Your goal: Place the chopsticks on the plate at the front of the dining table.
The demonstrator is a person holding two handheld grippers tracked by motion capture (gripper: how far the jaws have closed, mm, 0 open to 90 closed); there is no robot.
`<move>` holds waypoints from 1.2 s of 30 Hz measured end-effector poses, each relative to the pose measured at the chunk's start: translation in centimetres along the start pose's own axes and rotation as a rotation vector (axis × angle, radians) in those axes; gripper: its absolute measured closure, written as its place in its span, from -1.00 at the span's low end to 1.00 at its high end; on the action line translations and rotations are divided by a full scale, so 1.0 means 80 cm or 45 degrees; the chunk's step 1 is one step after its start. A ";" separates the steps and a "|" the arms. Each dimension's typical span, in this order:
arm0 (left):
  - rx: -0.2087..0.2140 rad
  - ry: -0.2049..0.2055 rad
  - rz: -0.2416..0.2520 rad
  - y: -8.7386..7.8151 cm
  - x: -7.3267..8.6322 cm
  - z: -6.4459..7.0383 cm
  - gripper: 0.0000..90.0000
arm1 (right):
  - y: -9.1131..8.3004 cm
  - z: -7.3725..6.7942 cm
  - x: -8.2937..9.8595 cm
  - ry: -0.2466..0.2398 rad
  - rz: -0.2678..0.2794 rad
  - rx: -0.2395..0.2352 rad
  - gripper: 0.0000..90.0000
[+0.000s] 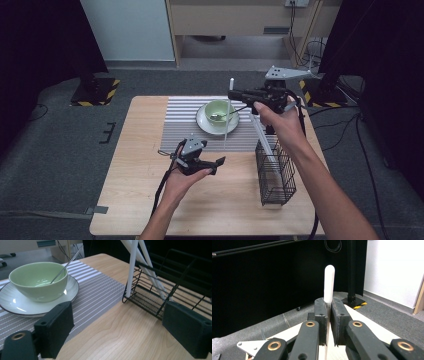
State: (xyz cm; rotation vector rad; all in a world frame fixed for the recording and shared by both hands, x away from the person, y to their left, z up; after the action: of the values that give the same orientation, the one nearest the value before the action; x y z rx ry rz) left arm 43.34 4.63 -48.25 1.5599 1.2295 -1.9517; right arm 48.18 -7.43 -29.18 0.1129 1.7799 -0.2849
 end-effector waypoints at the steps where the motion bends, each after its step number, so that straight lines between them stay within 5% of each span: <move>1: 0.018 -0.030 0.015 0.000 -0.004 0.002 -0.72 | 0.002 -0.001 0.000 0.004 -0.003 -0.001 0.87; 12: 0.046 -0.071 0.028 0.001 -0.013 0.008 -0.38 | 0.006 -0.008 -0.001 0.016 -0.009 -0.030 0.87; 16: 0.087 -0.121 0.041 0.000 -0.016 0.009 -0.09 | 0.008 -0.007 0.002 0.034 -0.015 -0.042 0.87; 27: 0.164 -0.145 0.032 -0.001 -0.014 0.018 0.54 | 0.012 -0.008 0.003 0.060 -0.036 -0.065 0.87; 36: 0.202 -0.158 0.043 -0.003 -0.015 0.023 0.77 | 0.013 -0.006 0.002 0.086 -0.038 -0.078 0.87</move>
State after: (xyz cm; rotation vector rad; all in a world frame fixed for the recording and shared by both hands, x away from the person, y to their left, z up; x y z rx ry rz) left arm 42.45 3.01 -47.04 1.4970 1.0141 -2.1338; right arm 47.88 -6.34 -29.40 0.0528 1.8566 -0.2507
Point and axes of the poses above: each handheld gripper's, and its own axes: y roughly forward along the jaws, x roughly out of its underside, z roughly to its right, the point moved 8 cm from there along y, roughly forward along the jaws, and after that the axes turned 12 degrees about -x, right-handed, at the moved point
